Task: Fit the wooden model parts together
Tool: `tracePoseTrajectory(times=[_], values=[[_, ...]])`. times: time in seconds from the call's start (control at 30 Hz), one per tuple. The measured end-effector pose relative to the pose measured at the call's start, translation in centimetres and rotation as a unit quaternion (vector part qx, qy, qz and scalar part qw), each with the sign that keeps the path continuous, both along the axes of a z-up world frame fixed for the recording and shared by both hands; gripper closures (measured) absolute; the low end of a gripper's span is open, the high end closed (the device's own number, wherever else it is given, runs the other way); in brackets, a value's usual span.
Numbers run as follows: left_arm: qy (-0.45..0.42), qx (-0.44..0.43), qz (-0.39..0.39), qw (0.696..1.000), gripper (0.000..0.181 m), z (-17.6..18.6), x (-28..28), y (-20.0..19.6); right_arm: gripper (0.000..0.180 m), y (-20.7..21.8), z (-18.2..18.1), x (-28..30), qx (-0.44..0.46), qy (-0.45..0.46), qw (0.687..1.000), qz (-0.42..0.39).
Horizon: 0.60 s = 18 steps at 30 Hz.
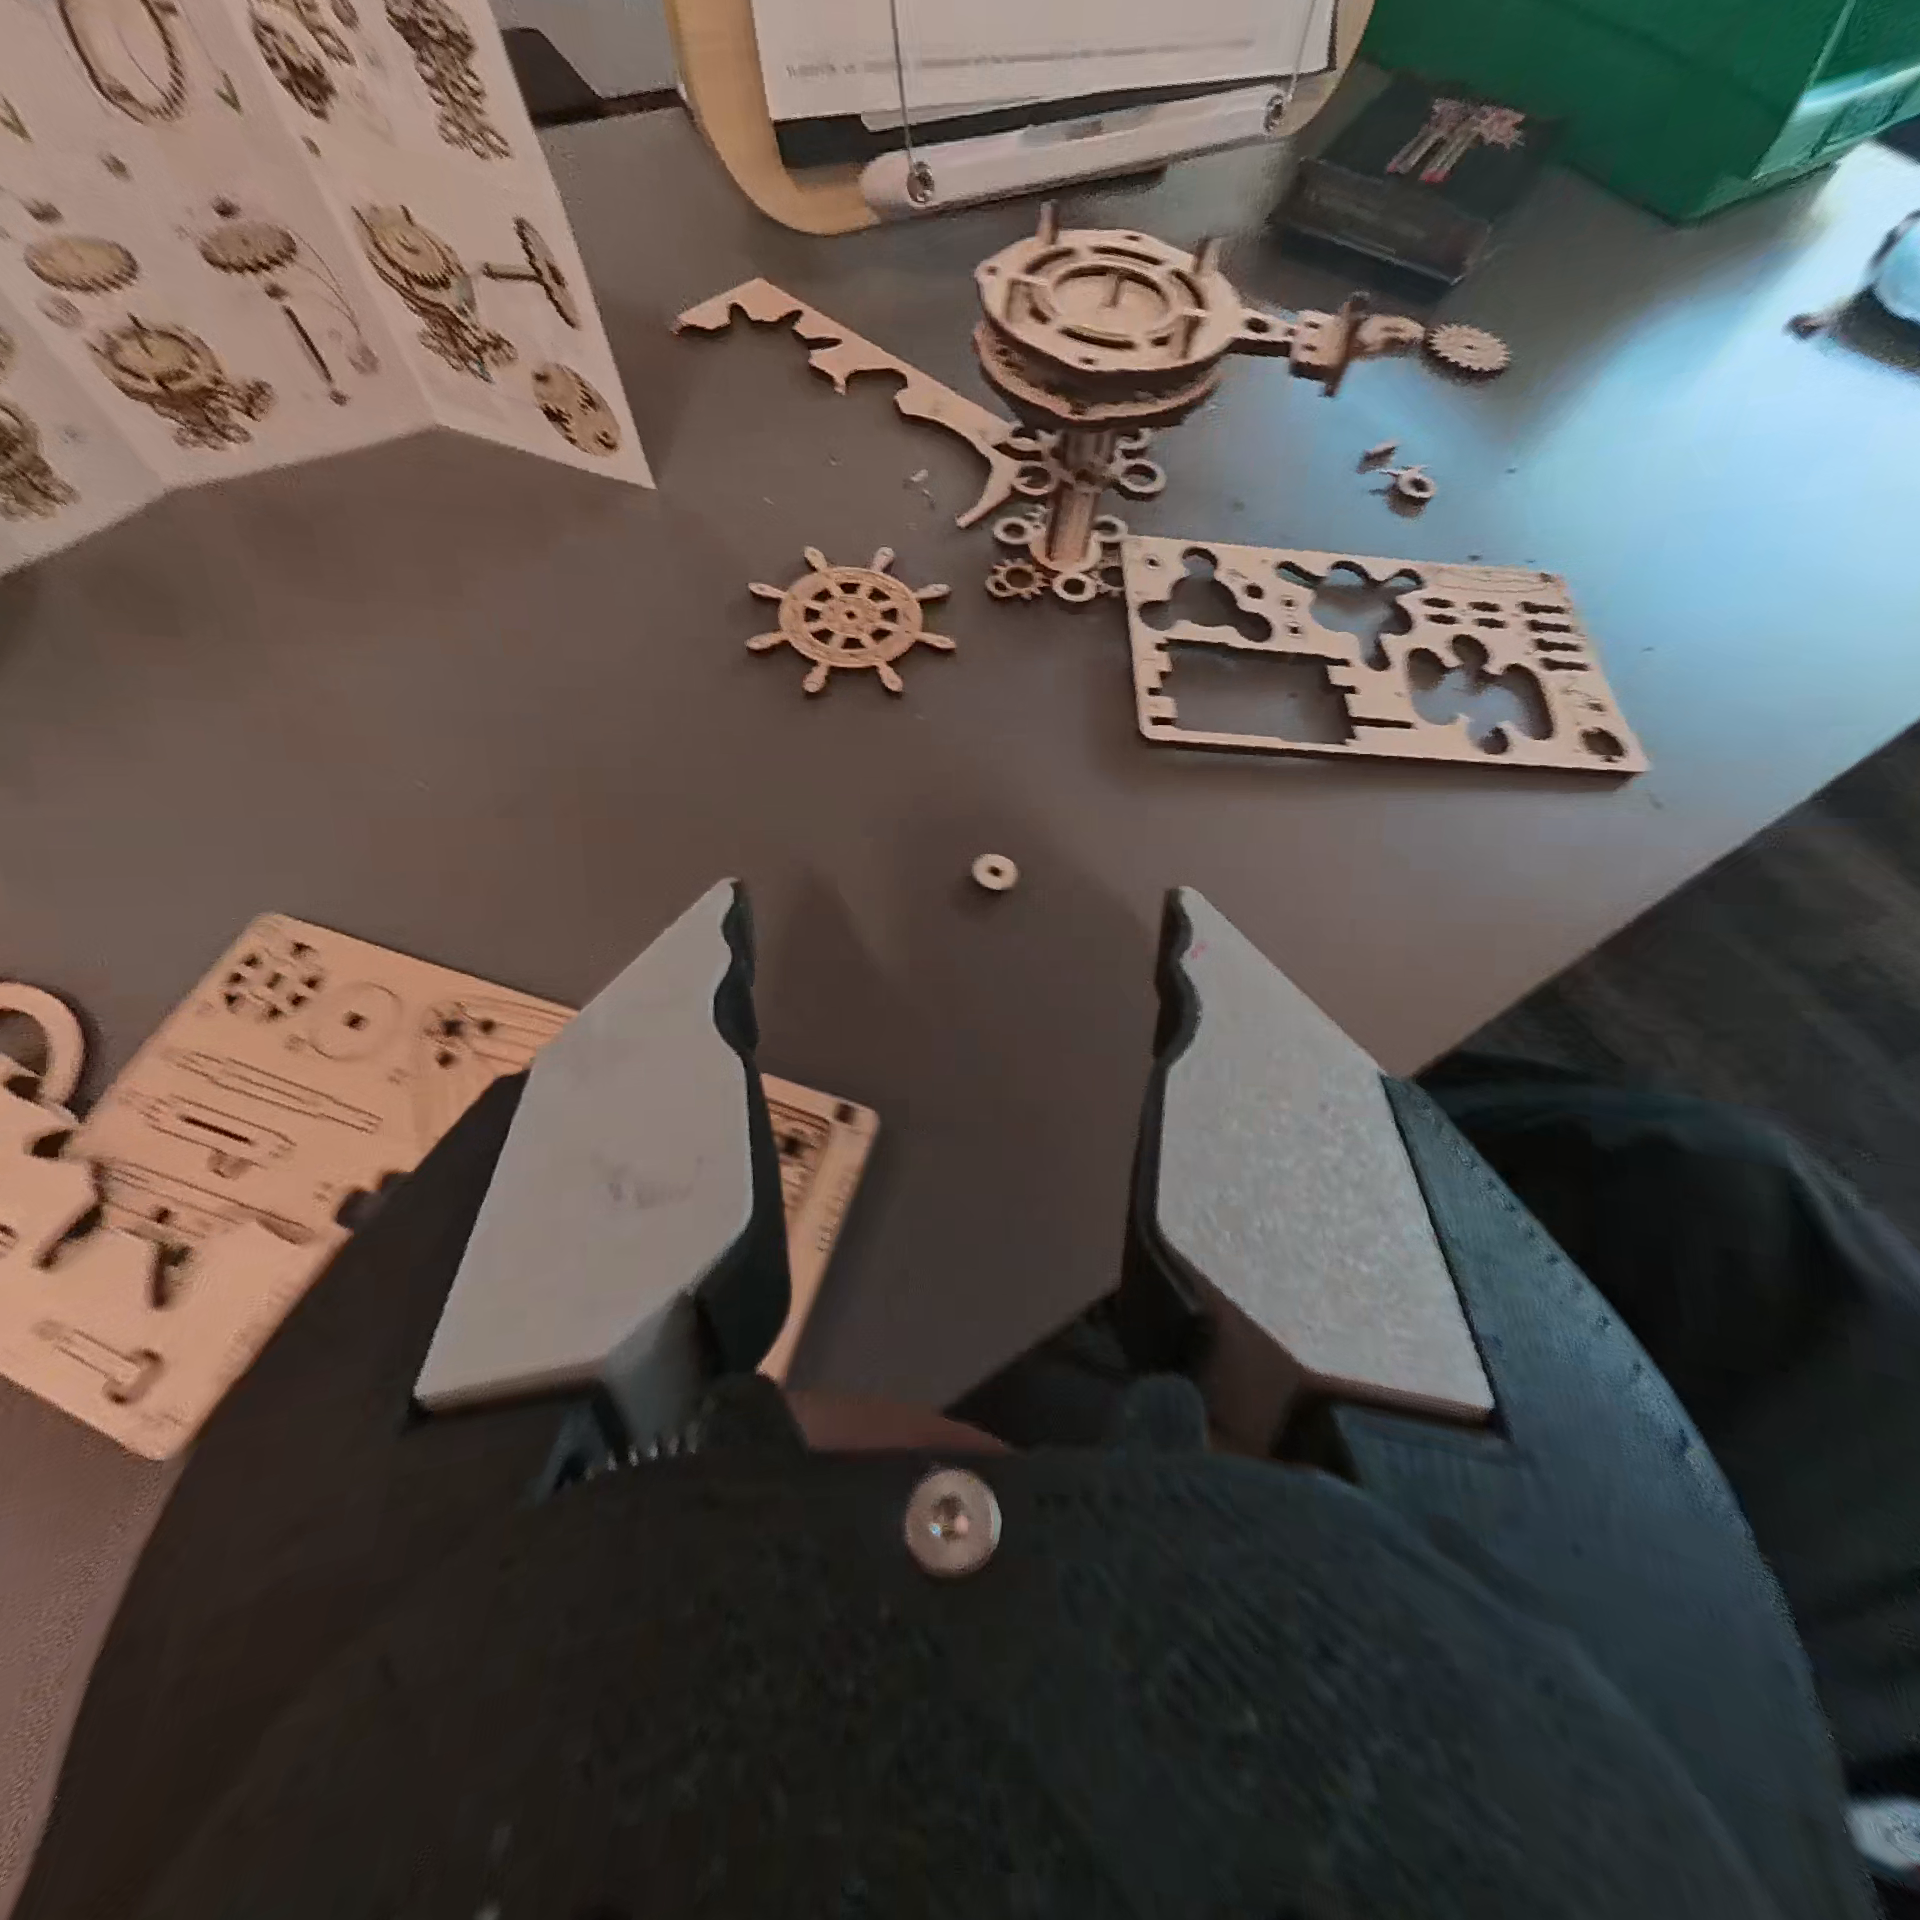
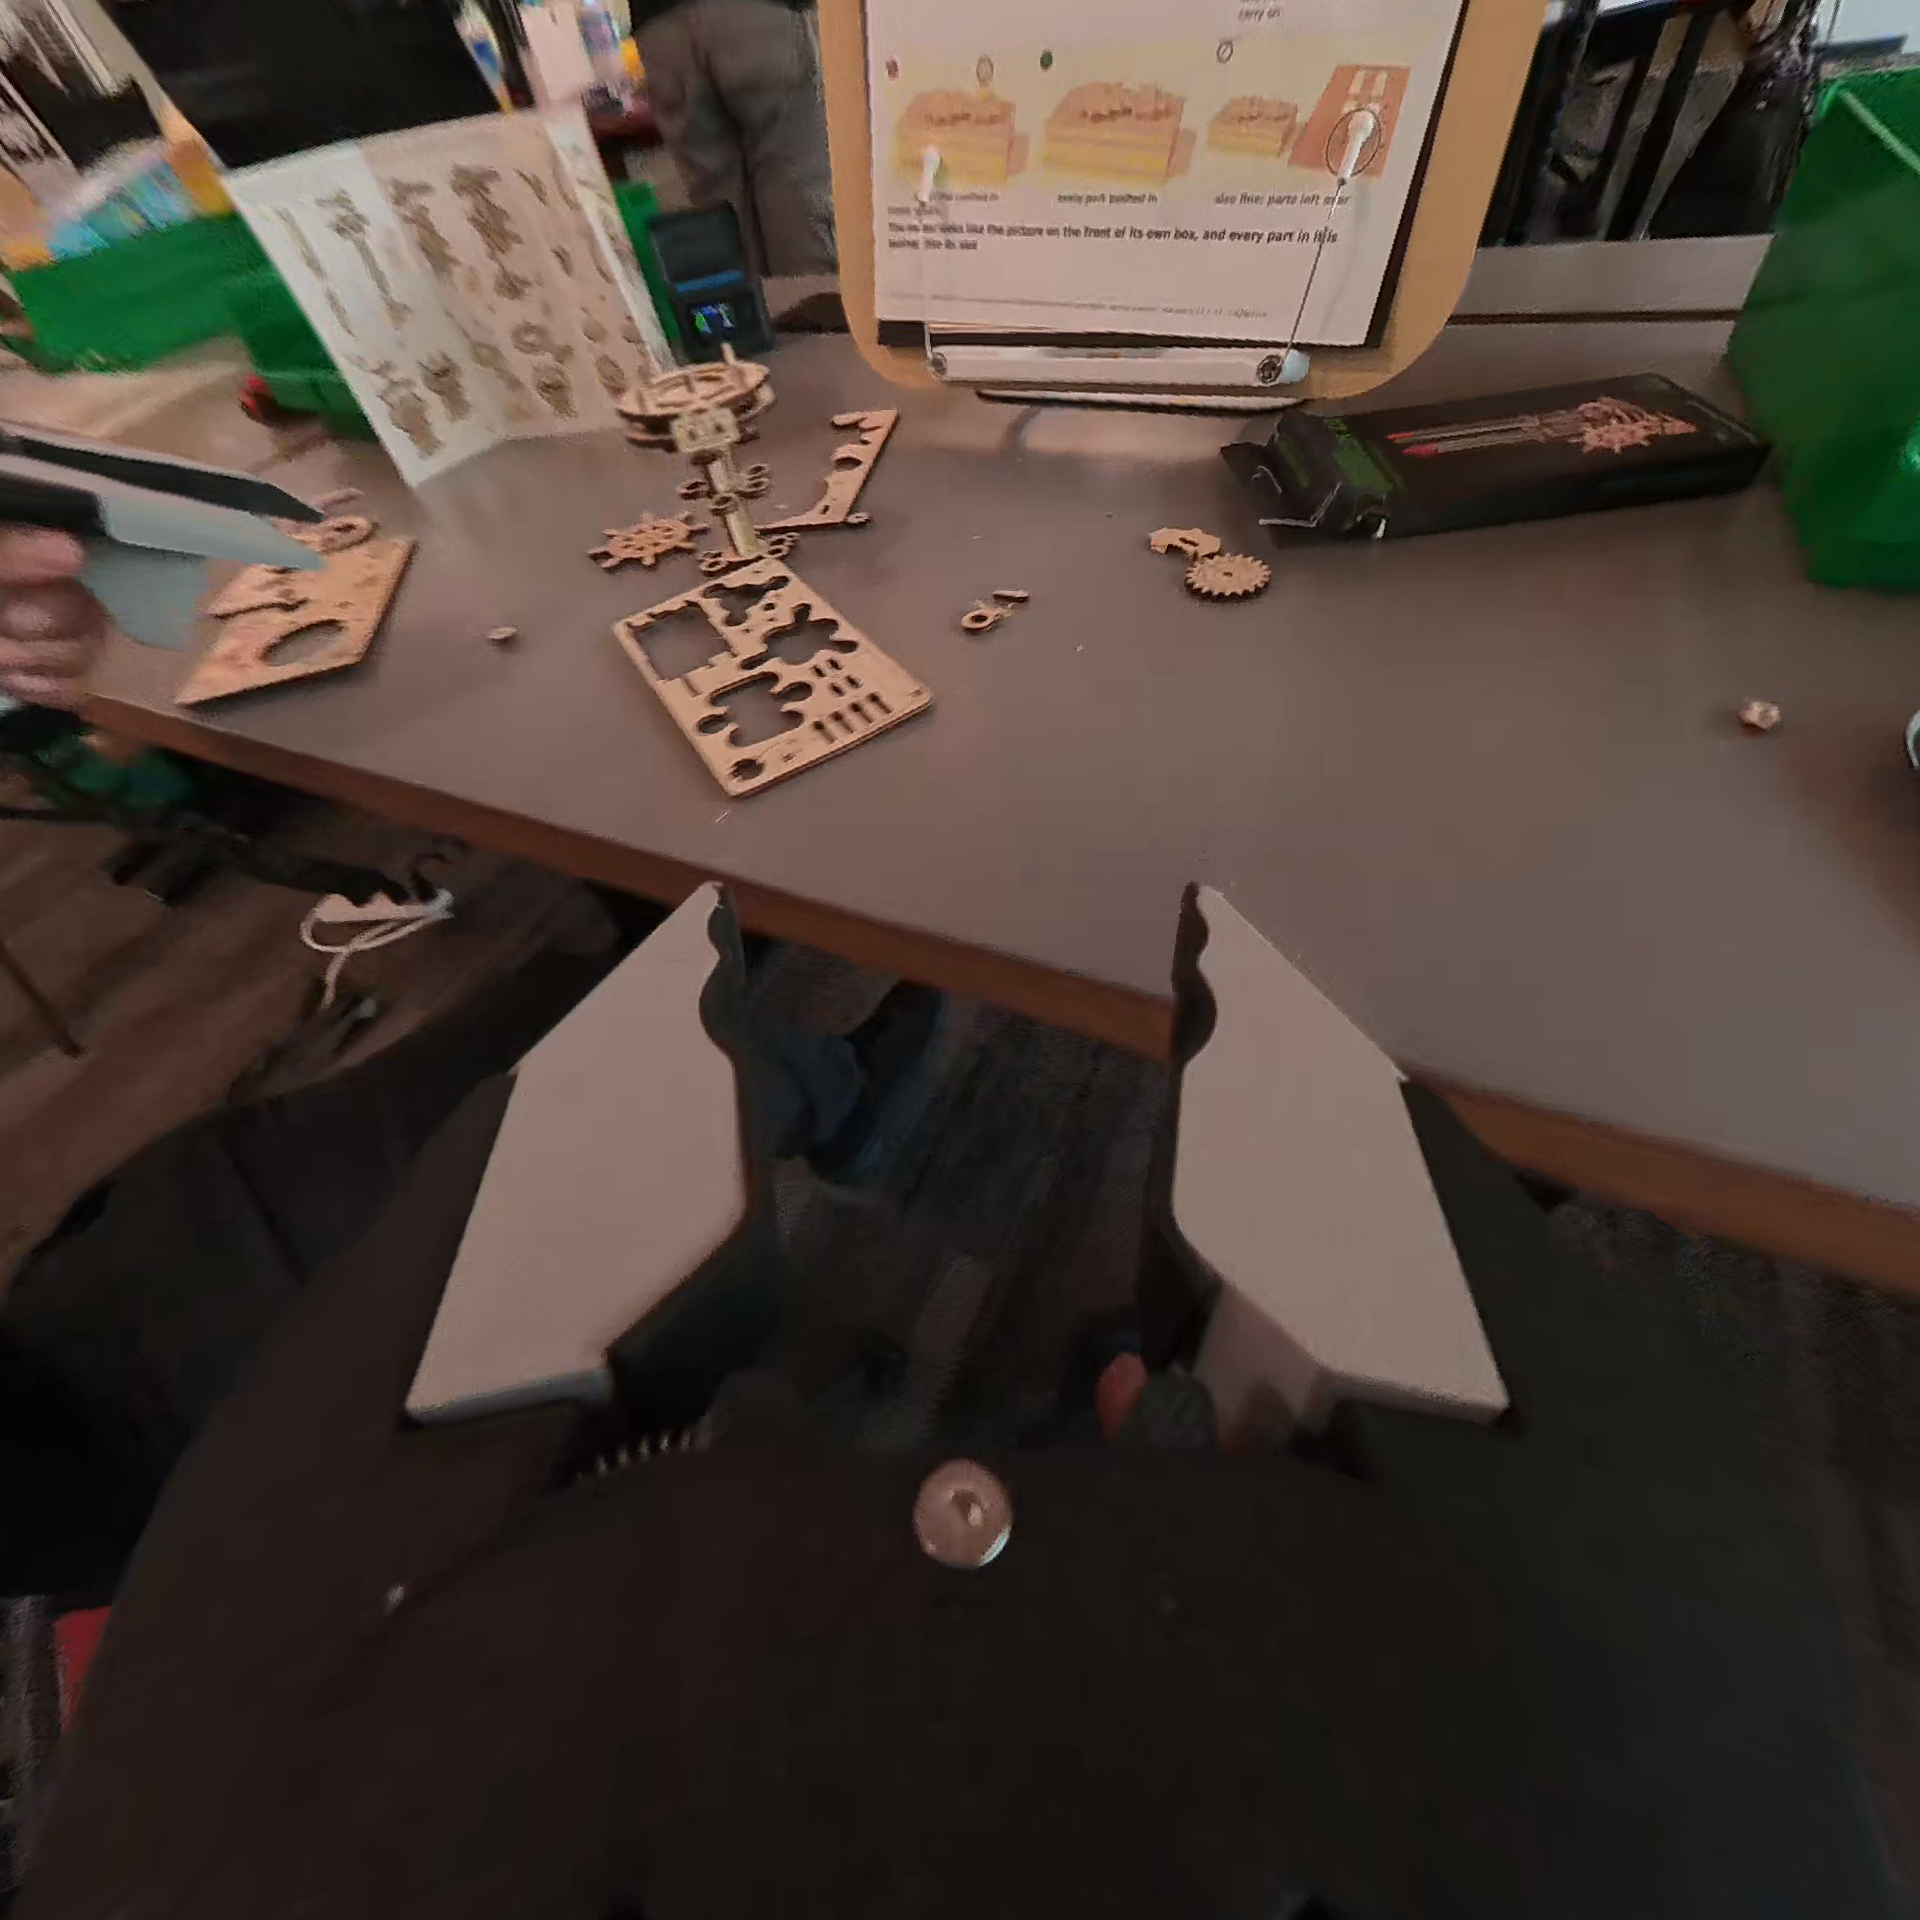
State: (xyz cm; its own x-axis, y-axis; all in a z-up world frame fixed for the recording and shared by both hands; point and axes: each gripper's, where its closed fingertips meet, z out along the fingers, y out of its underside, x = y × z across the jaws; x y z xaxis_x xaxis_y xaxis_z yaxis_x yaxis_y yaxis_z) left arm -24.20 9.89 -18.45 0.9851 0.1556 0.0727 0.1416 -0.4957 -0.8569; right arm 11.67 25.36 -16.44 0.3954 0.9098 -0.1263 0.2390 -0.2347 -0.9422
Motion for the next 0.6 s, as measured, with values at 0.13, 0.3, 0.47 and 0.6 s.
tracePoseTrajectory(times=[0.13, 0.3, 0.47, 0.6], values=[[-0.01, 0.032, -0.025, 0.999, 0.105, 0.3, 4.3, -1.0, 0.098, -4.3, -1.1, 5.1, -0.012, 0.02, 1.0, -0.01], [0.003, 0.053, -0.086, 0.995, 0.1, 0.1, 9.4, -1.9, 0.098, -8.5, -3.3, 8.3, -0.028, 0.001, 0.999, -0.025], [0.001, 0.118, -0.157, 0.981, 0.1, 3.6, 12.7, -1.8, 0.096, -10.7, -4.7, 9.3, -0.024, -0.046, 0.998, -0.04], [0.002, 0.18, -0.213, 0.96, 0.099, 7.4, 14.3, -2.3, 0.093, -9.7, -3.8, 9.5, -0.034, -0.063, 0.996, -0.054]])
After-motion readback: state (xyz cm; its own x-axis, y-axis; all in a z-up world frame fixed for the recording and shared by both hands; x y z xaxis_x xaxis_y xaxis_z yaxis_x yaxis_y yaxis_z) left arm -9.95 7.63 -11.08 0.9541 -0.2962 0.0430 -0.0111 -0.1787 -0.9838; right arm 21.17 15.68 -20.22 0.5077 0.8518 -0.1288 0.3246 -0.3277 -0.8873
